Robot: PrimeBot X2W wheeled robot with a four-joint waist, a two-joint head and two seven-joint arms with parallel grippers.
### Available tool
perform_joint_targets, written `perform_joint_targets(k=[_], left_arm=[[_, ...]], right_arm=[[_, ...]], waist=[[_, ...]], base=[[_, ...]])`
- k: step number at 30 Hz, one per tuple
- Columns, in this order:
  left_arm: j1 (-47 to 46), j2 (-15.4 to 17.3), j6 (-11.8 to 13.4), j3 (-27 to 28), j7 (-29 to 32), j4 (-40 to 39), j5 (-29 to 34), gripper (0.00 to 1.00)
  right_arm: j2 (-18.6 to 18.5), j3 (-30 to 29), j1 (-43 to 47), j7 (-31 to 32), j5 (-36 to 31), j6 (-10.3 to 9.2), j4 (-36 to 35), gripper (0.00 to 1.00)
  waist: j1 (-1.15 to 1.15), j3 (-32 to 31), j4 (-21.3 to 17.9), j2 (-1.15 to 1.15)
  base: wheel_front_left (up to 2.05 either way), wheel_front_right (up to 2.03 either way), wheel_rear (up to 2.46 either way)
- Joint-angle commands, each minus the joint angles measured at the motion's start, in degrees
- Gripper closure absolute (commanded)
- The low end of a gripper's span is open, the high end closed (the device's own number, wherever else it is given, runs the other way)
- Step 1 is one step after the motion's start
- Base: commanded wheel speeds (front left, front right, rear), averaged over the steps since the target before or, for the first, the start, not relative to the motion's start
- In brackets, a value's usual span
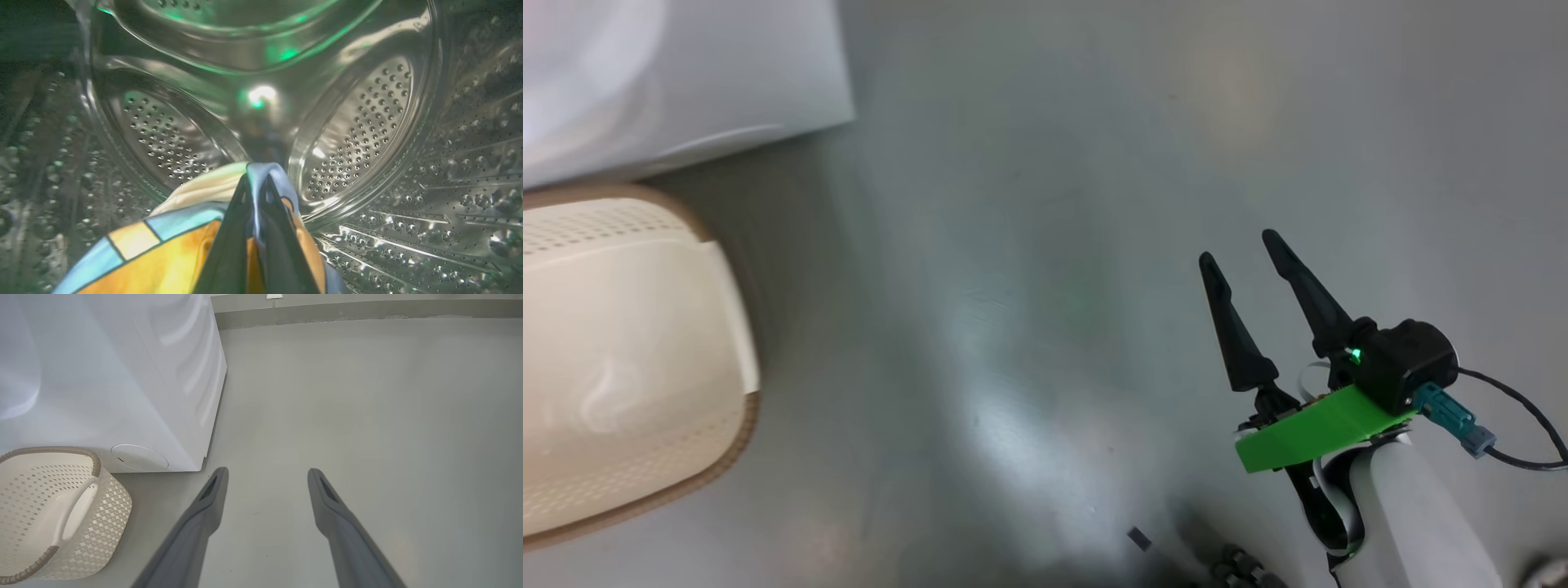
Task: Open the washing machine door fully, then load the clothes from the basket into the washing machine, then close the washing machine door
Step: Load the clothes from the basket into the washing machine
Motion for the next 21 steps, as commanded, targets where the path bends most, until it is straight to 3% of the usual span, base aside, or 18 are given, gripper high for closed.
perform_joint_targets(k=[1,9,13,18,21], left_arm=[[-1.73,4.06,-0.15,0.00,-0.17,-0.30,0.11,1.00],[-11.29,6.01,-0.15,-5.38,-1.27,5.08,1.08,1.00],[-17.24,6.65,2.32,-1.98,-2.39,6.46,2.59,1.00],[-17.16,6.96,4.21,2.40,-2.44,2.60,6.50,1.00],[-15.07,6.14,3.71,4.62,-2.44,2.38,7.82,1.00]], right_arm=[[0.04,1.50,0.65,-0.33,0.65,0.16,-1.31,0.00],[0.04,2.84,-0.18,-0.33,2.00,0.16,-1.51,0.00],[0.04,3.22,-0.45,-0.33,2.68,0.16,-1.67,0.00],[0.04,3.57,-0.78,-0.33,3.23,0.16,-1.73,0.00],[0.04,3.50,-0.94,-0.33,3.36,0.16,-1.66,0.00]], waist=[[0.00,2.65,-2.86,0.00],[0.00,4.36,-4.70,0.00],[0.00,5.20,-5.55,0.00],[0.00,5.92,-5.93,0.00],[0.00,5.87,-5.81,0.00]], base=[[0.00,0.00,0.00],[0.00,0.00,0.00],[0.00,0.00,0.00],[0.00,0.00,0.00],[0.00,0.00,0.00]])
